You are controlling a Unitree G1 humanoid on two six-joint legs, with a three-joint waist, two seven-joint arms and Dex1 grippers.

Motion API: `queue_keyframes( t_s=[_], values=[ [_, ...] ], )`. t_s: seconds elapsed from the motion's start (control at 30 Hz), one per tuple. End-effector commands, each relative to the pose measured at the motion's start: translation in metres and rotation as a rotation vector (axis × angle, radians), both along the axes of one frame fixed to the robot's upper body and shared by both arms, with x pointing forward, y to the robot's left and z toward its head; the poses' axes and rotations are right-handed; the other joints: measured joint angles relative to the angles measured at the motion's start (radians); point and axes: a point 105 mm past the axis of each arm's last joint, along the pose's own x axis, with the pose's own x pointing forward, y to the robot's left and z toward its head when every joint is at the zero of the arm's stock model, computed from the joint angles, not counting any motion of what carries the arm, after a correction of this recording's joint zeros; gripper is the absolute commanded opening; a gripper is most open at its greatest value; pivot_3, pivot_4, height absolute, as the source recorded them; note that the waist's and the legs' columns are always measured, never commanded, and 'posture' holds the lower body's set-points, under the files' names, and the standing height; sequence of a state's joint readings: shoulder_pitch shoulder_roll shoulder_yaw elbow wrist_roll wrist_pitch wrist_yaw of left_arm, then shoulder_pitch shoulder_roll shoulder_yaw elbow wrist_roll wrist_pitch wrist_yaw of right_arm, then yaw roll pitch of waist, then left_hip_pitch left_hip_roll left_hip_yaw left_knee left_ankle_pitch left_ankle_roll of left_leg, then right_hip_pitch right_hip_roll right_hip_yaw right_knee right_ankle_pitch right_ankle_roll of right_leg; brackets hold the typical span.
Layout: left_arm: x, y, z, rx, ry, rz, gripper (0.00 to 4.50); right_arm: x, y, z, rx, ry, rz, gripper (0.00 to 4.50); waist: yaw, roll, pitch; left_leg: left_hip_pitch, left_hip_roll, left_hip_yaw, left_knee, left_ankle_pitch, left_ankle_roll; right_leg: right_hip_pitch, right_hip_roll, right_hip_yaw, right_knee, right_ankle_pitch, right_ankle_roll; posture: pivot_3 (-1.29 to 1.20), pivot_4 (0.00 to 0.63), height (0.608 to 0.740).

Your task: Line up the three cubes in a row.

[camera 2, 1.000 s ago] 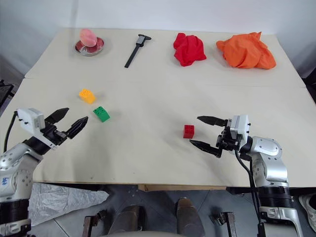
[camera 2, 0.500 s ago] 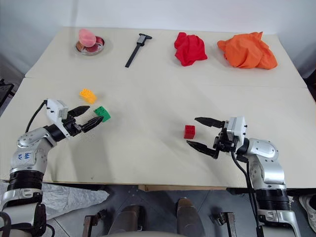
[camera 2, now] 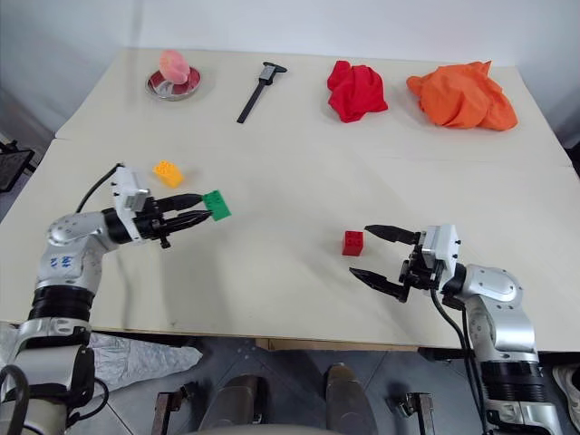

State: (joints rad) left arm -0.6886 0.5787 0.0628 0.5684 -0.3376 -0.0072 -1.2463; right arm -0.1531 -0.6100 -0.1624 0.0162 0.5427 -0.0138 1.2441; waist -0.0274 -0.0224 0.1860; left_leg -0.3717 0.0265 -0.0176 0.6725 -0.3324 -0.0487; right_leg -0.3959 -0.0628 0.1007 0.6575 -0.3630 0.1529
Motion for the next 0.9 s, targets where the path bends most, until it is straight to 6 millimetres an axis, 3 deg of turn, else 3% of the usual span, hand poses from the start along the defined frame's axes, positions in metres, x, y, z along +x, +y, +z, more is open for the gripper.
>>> queue_keyframes(
  t_s=[0.03, 0.2, 0.37, 0.63, 0.8, 0.87, 0.9],
  values=[
    [-0.002, -0.030, 0.004, 0.094, -0.041, -0.164, 1.44, -0.006, -0.011, 0.013, -0.017, -0.044, -0.008, 4.50, 0.001, 0.000, 0.000, 0.000, -0.001, 0.000, 0.001, 0.000, 0.000, 0.001, 0.000, -0.001, 0.000, 0.000, 0.000, 0.00, 0.150, 0.740],
    [0.005, -0.070, -0.018, 0.204, -0.016, -0.308, 1.44, -0.008, -0.029, 0.013, -0.050, -0.051, -0.069, 4.50, 0.000, 0.000, 0.000, 0.000, -0.001, 0.003, 0.005, -0.001, 0.001, 0.002, 0.001, -0.001, 0.000, 0.000, 0.000, 0.00, 0.150, 0.740],
    [0.010, -0.088, -0.033, 0.234, 0.027, -0.348, 1.44, -0.013, -0.029, 0.015, -0.025, -0.064, -0.105, 4.50, -0.004, -0.001, 0.000, 0.000, 0.001, 0.003, 0.006, -0.001, 0.001, 0.002, 0.004, -0.001, 0.001, 0.000, 0.000, 0.00, 0.150, 0.740],
    [0.011, -0.099, -0.035, 0.218, 0.055, -0.375, 1.44, -0.020, -0.022, 0.011, -0.008, -0.058, -0.122, 4.50, 0.003, -0.001, 0.000, 0.000, -0.001, 0.001, 0.009, -0.002, 0.002, 0.004, 0.002, -0.001, 0.002, 0.001, 0.001, 0.00, 0.150, 0.740],
    [0.012, -0.099, -0.028, 0.179, 0.030, -0.368, 3.10, -0.019, -0.020, 0.011, -0.005, -0.056, -0.118, 4.50, 0.003, -0.001, 0.001, -0.001, -0.001, 0.001, 0.009, -0.002, 0.002, 0.003, 0.002, -0.001, 0.002, 0.001, 0.001, 0.00, 0.150, 0.740],
    [0.016, -0.088, -0.016, 0.146, -0.017, -0.332, 3.61, -0.016, -0.015, 0.011, 0.002, -0.057, -0.098, 4.50, 0.003, -0.001, 0.001, -0.001, -0.001, 0.000, 0.009, -0.002, 0.002, 0.003, 0.002, -0.001, 0.002, 0.001, 0.001, 0.00, 0.150, 0.740],
    [0.016, -0.081, -0.010, 0.137, -0.046, -0.322, 3.61, -0.015, -0.012, 0.012, 0.007, -0.058, -0.086, 4.50, -0.003, -0.002, 0.001, -0.001, -0.001, 0.000, 0.009, -0.002, 0.002, 0.003, 0.002, -0.001, 0.002, 0.001, 0.001, 0.00, 0.150, 0.740]
  ],
)
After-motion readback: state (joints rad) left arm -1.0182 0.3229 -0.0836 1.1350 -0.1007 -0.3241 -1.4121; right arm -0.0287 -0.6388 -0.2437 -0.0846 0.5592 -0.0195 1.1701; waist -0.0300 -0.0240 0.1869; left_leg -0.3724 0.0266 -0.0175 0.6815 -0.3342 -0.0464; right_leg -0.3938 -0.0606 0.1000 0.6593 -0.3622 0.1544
